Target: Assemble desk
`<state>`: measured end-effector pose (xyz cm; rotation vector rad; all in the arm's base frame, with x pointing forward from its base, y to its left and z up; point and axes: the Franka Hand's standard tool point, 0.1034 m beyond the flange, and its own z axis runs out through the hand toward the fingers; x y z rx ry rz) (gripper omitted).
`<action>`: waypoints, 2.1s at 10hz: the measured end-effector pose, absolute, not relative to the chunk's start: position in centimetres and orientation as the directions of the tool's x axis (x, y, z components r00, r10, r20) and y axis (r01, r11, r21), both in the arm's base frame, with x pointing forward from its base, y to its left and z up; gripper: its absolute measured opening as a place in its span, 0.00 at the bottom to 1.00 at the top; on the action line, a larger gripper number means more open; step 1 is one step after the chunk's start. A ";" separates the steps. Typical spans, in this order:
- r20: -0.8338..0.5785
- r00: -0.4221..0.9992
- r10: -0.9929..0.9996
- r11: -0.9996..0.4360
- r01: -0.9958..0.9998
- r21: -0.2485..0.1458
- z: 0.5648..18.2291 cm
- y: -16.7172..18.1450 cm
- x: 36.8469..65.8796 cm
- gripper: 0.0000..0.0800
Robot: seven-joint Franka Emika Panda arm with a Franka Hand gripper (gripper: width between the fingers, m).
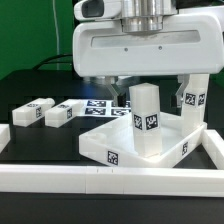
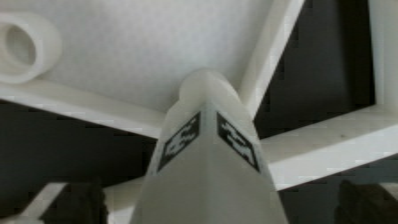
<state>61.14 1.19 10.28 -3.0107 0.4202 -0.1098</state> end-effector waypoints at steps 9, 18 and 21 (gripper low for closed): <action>0.099 0.977 0.189 -0.978 0.196 -0.065 10.2 0.7 61.1 0.48; 0.048 0.936 -0.348 -0.934 -0.341 -0.110 10.2 0.7 61.1 0.36; 0.004 0.755 -0.656 -0.750 -0.651 -0.122 10.2 1.1 61.0 0.36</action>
Offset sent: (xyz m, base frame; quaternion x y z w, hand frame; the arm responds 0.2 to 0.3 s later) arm -0.0020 0.0007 0.0015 0.0093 -0.0013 -0.1895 0.9818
